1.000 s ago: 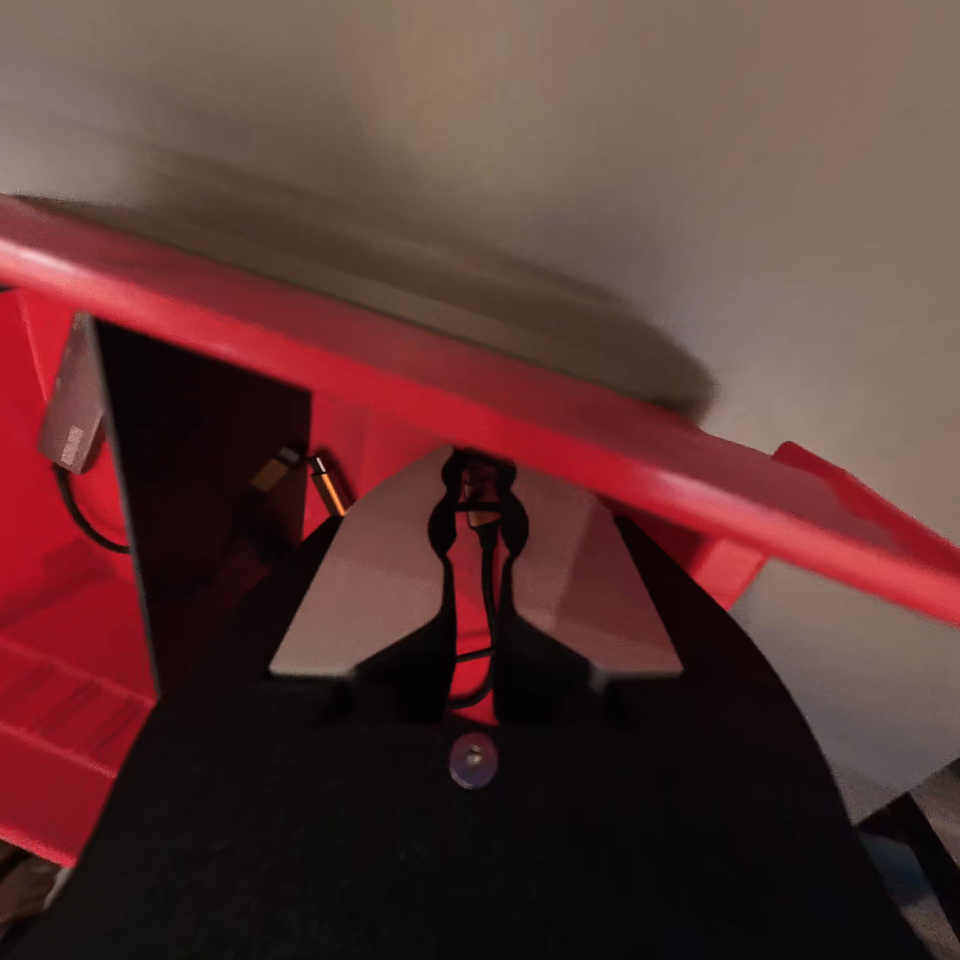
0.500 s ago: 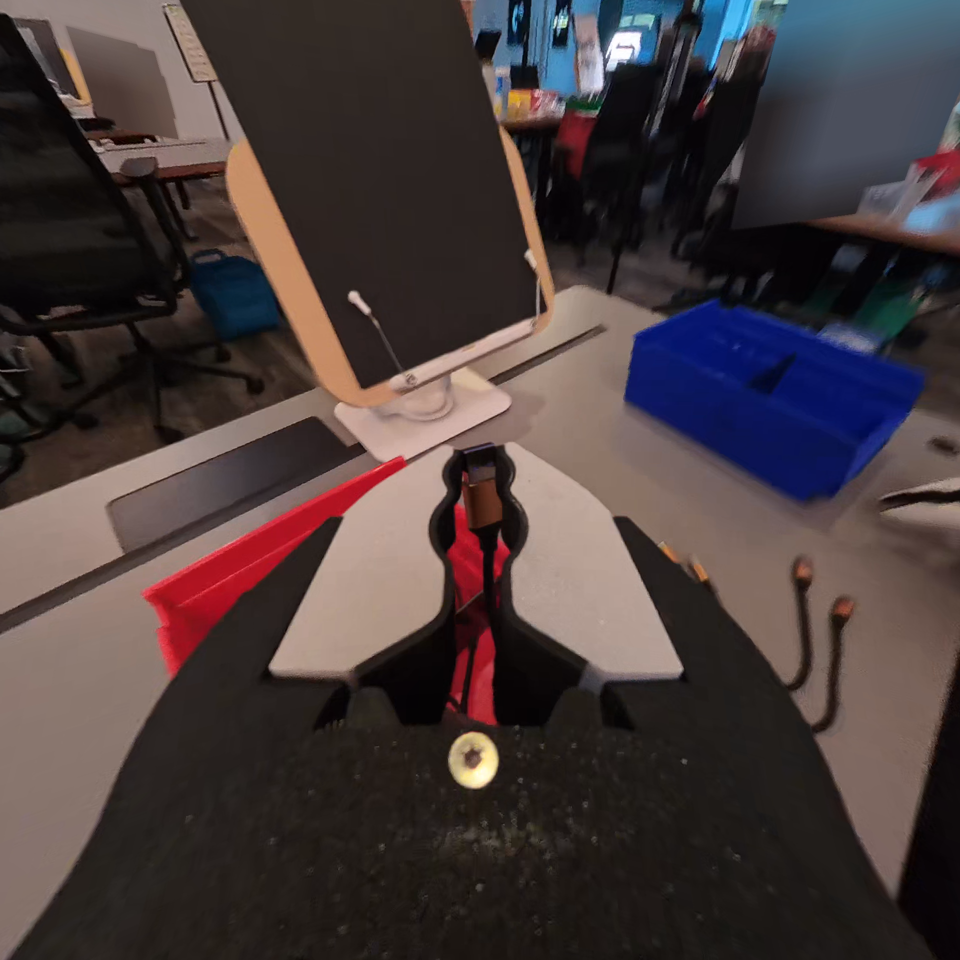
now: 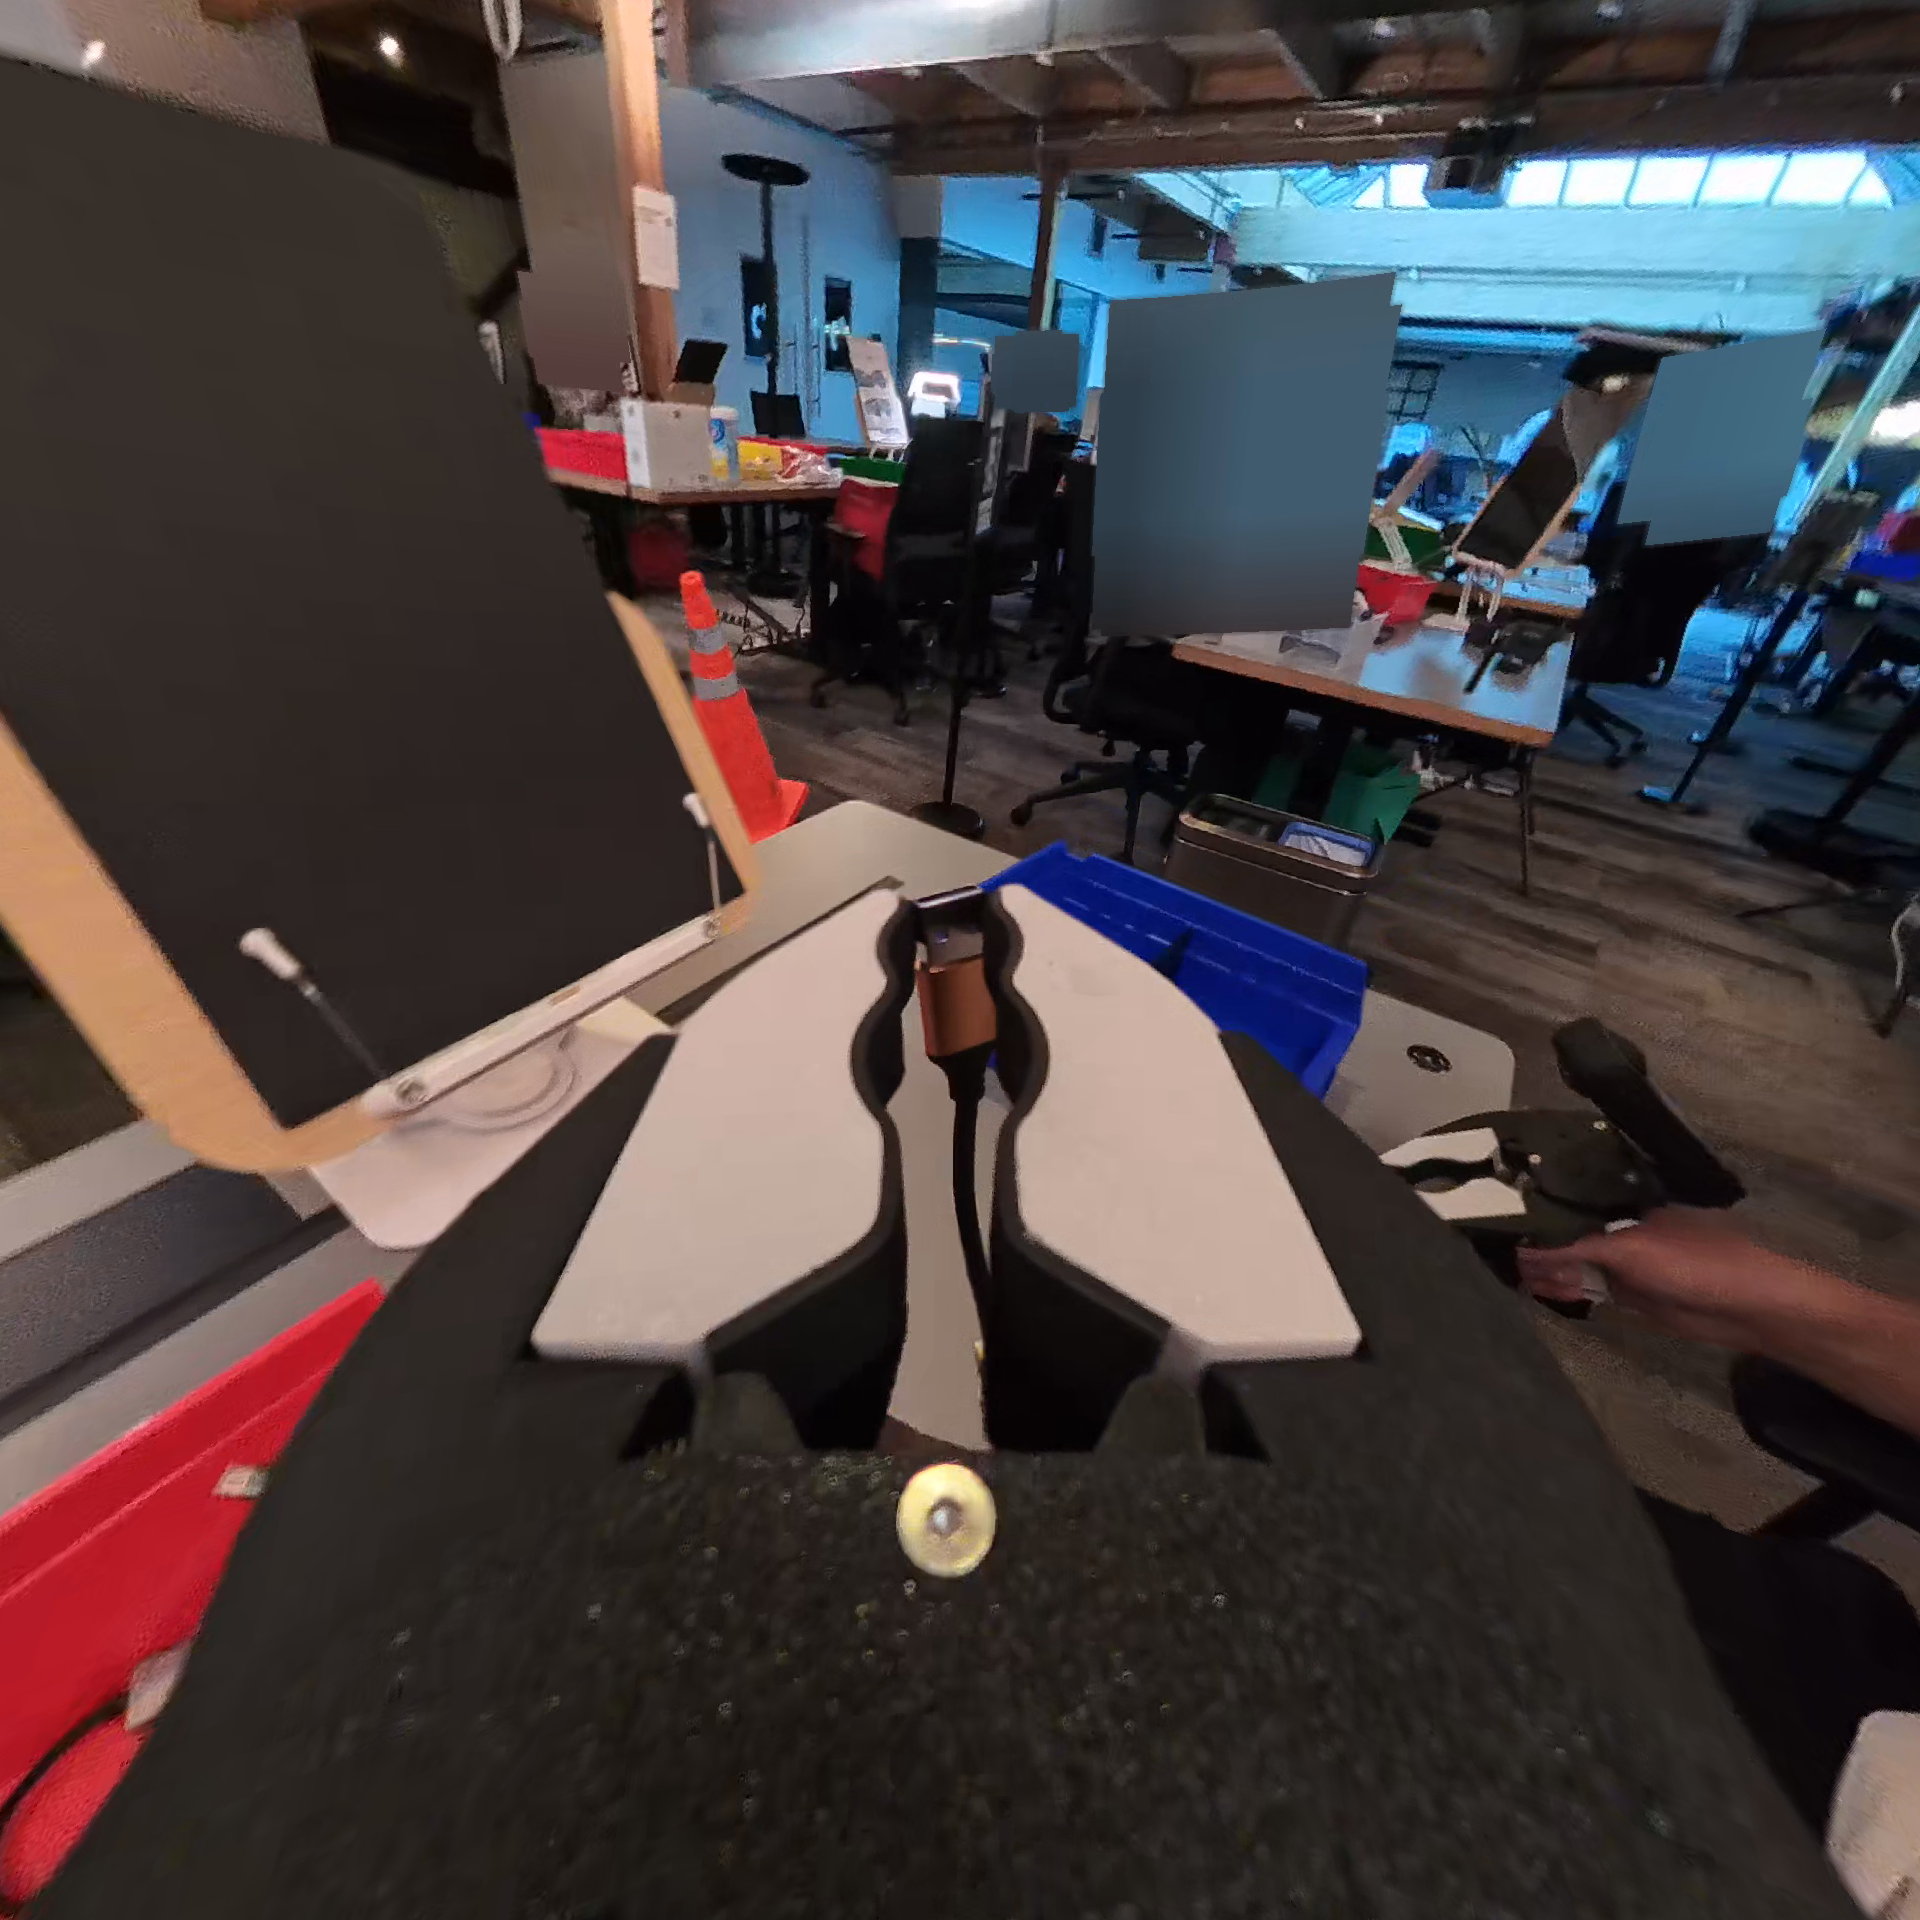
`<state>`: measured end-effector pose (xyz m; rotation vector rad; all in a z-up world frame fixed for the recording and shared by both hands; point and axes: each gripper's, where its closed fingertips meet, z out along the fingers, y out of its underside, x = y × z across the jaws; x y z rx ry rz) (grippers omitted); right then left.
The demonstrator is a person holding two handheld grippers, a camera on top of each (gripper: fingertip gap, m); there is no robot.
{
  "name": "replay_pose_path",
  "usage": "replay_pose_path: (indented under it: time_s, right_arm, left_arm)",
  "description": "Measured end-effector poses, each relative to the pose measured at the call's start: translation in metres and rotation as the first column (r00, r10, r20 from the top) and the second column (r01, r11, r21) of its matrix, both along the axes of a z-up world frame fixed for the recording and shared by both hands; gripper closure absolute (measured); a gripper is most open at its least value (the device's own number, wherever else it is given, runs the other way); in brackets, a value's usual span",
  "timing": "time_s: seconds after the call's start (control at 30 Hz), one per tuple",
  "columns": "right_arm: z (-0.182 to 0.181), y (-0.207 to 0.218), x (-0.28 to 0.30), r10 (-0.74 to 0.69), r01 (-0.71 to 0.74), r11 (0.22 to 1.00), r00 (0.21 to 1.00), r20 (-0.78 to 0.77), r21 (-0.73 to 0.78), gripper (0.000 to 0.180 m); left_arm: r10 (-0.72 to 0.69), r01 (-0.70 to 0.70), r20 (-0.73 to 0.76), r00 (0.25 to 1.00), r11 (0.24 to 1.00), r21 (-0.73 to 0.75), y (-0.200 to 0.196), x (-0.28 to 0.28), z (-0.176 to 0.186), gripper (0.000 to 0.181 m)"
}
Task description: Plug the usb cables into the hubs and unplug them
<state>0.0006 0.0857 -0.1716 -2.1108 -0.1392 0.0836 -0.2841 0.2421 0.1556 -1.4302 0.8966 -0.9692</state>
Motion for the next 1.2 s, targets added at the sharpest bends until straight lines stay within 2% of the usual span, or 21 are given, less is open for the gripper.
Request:
replay_pose_path:
  time_s: [0.07,0.13,0.23,0.37,0.43,0.5,0.63,0.77,0.83,0.93,1.0,1.1,1.2]
  right_arm:
    - [0.0,-0.001,0.001,-0.002,0.002,1.0,1.0,0.0,-0.001,0.163]
    - [-0.001,-0.002,0.003,-0.004,0.004,1.0,1.0,-0.002,-0.003,0.163]
    - [-0.001,-0.004,0.005,-0.008,0.008,1.0,1.0,-0.007,-0.002,0.163]
    - [0.0,-0.007,0.008,-0.015,0.015,1.0,1.0,-0.009,0.001,0.163]
    - [0.001,-0.009,0.009,-0.019,0.019,1.0,1.0,-0.008,0.001,0.163]
    - [0.0,-0.01,0.01,-0.02,0.02,1.0,1.0,-0.008,0.0,0.163]
    - [0.0,-0.011,0.012,-0.023,0.023,1.0,1.0,-0.005,-0.002,0.163]
    - [0.002,-0.013,0.015,-0.032,0.032,0.999,0.999,0.0,0.008,0.163]
    - [0.003,-0.013,0.016,-0.034,0.034,0.999,0.999,-0.001,0.014,0.163]
    - [0.007,-0.012,0.023,-0.058,0.058,0.997,0.998,-0.007,0.041,0.161]
    - [0.011,-0.007,0.034,-0.088,0.088,0.995,0.996,0.002,0.056,0.154]
    - [0.034,-0.002,0.096,-0.284,0.265,0.952,0.951,0.121,0.151,0.149]
    - [0.06,-0.008,0.153,-0.422,0.402,0.886,0.906,0.044,0.23,0.136]
  left_arm:
    - [-0.024,0.025,-0.035,0.999,0.999,0.028,-0.027,0.025,-0.008,0.169]
    - [-0.039,0.041,-0.121,0.992,0.999,0.013,-0.047,0.054,-0.038,0.169]
    - [-0.048,0.038,-0.293,0.955,0.999,-0.039,-0.061,0.091,-0.115,0.169]
    - [-0.168,0.072,-0.415,0.894,0.969,-0.238,-0.088,0.124,-0.226,0.169]
    - [-0.196,0.05,-0.436,0.878,0.945,-0.324,-0.097,0.133,-0.263,0.168]
    - [-0.207,0.034,-0.399,0.893,0.916,-0.399,-0.101,0.142,-0.281,0.168]
    - [-0.26,0.076,-0.36,0.896,0.889,-0.452,-0.107,0.146,-0.285,0.162]
    - [-0.299,0.15,-0.305,0.904,0.891,-0.429,-0.115,0.122,-0.257,0.157]
    - [-0.27,0.144,-0.306,0.913,0.915,-0.376,-0.115,0.096,-0.243,0.157]
    - [-0.083,-0.006,-0.348,0.934,0.969,-0.245,-0.098,0.04,-0.233,0.157]
    - [0.083,-0.153,-0.379,0.922,0.975,-0.159,-0.085,-0.002,-0.234,0.157]
    - [0.302,-0.357,-0.359,0.883,0.929,-0.098,-0.077,-0.059,-0.239,0.158]
    - [0.479,-0.523,-0.295,0.827,0.848,-0.087,-0.074,-0.108,-0.243,0.16]
